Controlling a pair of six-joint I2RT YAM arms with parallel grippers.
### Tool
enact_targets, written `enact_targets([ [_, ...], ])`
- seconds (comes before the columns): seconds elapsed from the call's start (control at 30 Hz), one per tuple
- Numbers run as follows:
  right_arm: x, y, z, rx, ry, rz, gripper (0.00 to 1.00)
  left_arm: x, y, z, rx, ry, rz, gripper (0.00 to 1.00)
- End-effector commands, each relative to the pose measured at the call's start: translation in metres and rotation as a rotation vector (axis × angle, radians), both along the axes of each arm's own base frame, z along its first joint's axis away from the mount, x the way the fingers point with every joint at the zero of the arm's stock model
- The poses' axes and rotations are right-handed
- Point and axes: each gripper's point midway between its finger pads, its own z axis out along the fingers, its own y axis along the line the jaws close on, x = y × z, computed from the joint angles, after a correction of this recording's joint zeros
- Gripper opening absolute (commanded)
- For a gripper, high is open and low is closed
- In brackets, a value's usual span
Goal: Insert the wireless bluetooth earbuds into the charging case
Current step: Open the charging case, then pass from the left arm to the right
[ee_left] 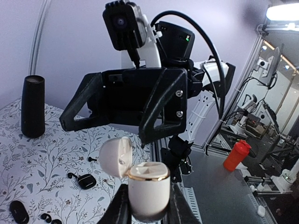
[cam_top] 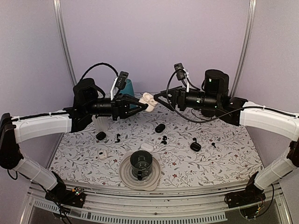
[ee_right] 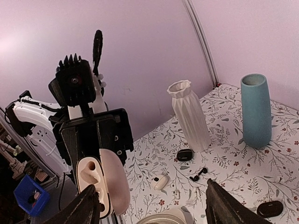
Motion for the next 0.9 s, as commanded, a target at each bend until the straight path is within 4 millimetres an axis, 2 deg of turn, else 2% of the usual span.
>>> enact_targets([
  [0.0, -0.008, 0.002, 0.011, 0.032, -0.003, 0.053, 0.75, 0.001, -0.001, 0.012, -0.02, 0.0, 0.008, 0.0],
  [0.3, -0.012, 0.011, 0.009, 0.044, 0.028, 0.11, 0.51, -0.001, -0.001, 0.013, -0.024, -0.003, -0.01, 0.0],
  [0.47, -0.017, 0.016, 0.002, 0.043, 0.059, 0.154, 0.45, -0.002, -0.002, 0.013, -0.028, -0.011, -0.015, 0.0],
  [0.63, -0.019, 0.018, 0.005, 0.061, 0.076, 0.175, 0.37, -0.002, -0.003, 0.013, -0.026, -0.013, -0.019, 0.0],
  [0.87, -0.023, 0.019, 0.008, 0.079, 0.091, 0.198, 0.21, -0.001, -0.004, 0.01, -0.019, -0.011, -0.022, 0.0],
])
